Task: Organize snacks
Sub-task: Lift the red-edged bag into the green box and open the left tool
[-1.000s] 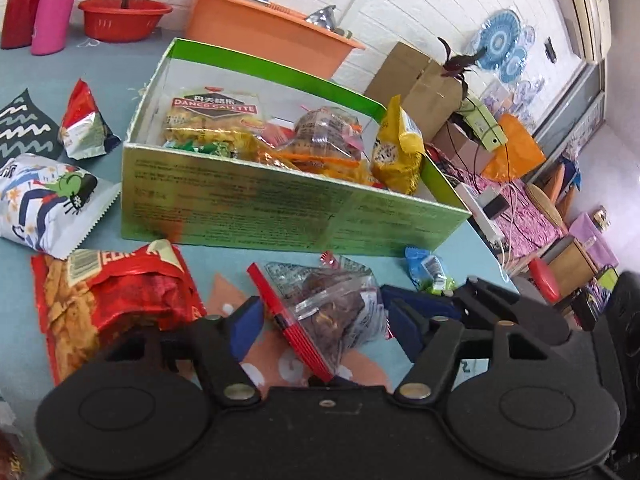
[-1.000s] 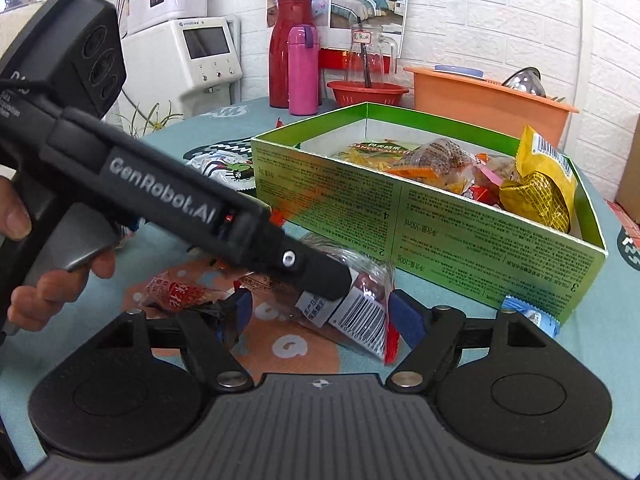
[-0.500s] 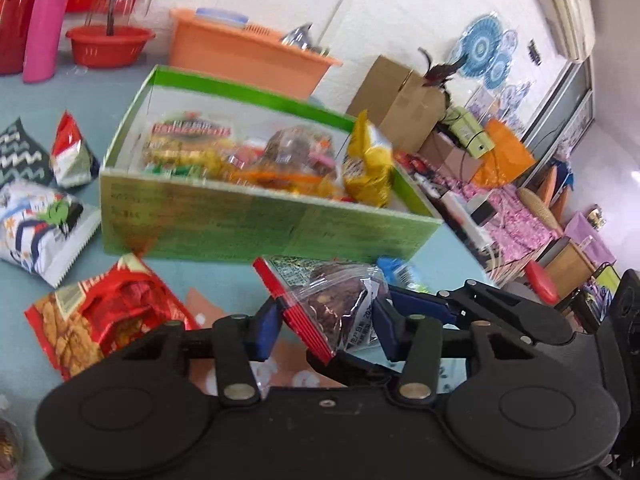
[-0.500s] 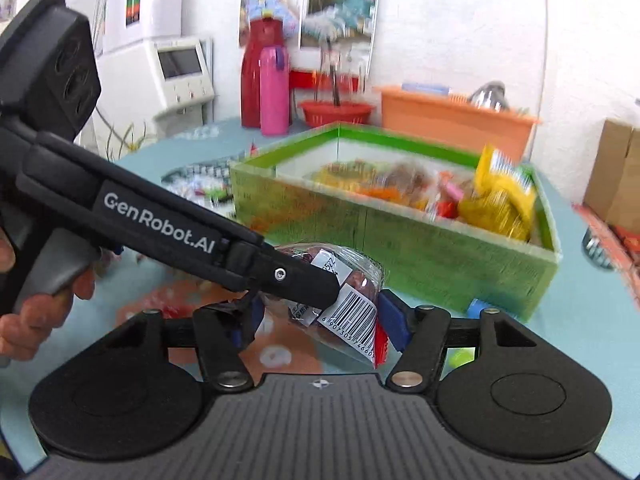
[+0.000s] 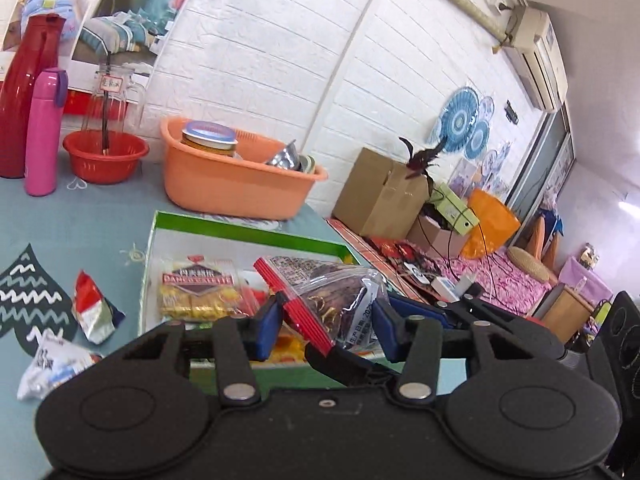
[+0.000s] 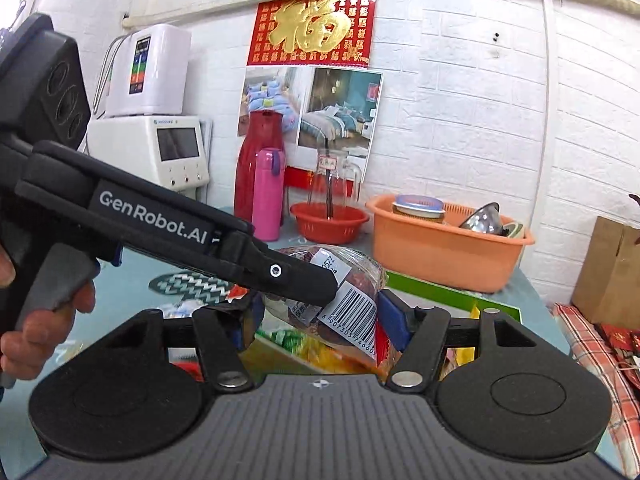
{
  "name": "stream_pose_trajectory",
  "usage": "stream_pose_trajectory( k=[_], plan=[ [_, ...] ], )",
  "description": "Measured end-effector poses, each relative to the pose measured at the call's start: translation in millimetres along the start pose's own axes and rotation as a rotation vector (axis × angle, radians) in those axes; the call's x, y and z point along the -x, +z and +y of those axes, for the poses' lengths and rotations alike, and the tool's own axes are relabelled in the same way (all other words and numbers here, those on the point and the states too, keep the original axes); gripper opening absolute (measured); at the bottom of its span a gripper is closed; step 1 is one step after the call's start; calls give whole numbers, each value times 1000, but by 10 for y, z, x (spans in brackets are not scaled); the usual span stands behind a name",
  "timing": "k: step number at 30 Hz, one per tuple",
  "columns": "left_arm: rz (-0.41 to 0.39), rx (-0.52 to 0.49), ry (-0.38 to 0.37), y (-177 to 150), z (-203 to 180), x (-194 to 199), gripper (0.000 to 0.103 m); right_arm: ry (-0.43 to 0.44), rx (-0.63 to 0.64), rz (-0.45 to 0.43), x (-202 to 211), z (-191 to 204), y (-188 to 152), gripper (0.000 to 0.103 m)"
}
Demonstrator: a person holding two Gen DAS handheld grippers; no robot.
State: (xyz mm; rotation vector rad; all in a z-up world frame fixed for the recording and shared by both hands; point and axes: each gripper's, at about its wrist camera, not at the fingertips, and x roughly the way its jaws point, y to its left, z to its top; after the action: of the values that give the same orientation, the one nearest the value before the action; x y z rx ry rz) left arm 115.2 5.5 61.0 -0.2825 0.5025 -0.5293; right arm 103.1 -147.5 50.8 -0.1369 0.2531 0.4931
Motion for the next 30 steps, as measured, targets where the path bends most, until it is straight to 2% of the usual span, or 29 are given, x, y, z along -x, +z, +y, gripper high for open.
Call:
stream_pose_trajectory(
  k=[13, 15, 16, 17, 18, 20, 26, 30],
  plan=[
    [12, 68, 15, 155, 574, -414, 67, -7, -25, 16, -642, -80, -40, 102],
    [56, 60, 32, 135, 639, -532, 81, 0, -20, 38, -745, -94, -111, 103],
    [76, 53, 57, 109, 654, -579, 103, 8, -17, 59, -785, -96, -152, 103],
    [82, 44, 92, 75, 661, -594, 103, 10, -10, 83, -809, -94, -186, 103],
    [77, 32, 116, 38, 662, -584, 103, 7, -2, 105, -813, -86, -216, 103],
    [69, 15, 116, -10, 667, -536, 103, 2, 15, 98, -746, -63, -276, 103],
    [52, 62, 105, 47, 636, -359, 103, -8, 0, 74, -511, -84, -229, 103],
    [26, 105, 104, 97, 503, -79, 103, 4, -55, 25, -190, -138, -96, 103]
  ],
)
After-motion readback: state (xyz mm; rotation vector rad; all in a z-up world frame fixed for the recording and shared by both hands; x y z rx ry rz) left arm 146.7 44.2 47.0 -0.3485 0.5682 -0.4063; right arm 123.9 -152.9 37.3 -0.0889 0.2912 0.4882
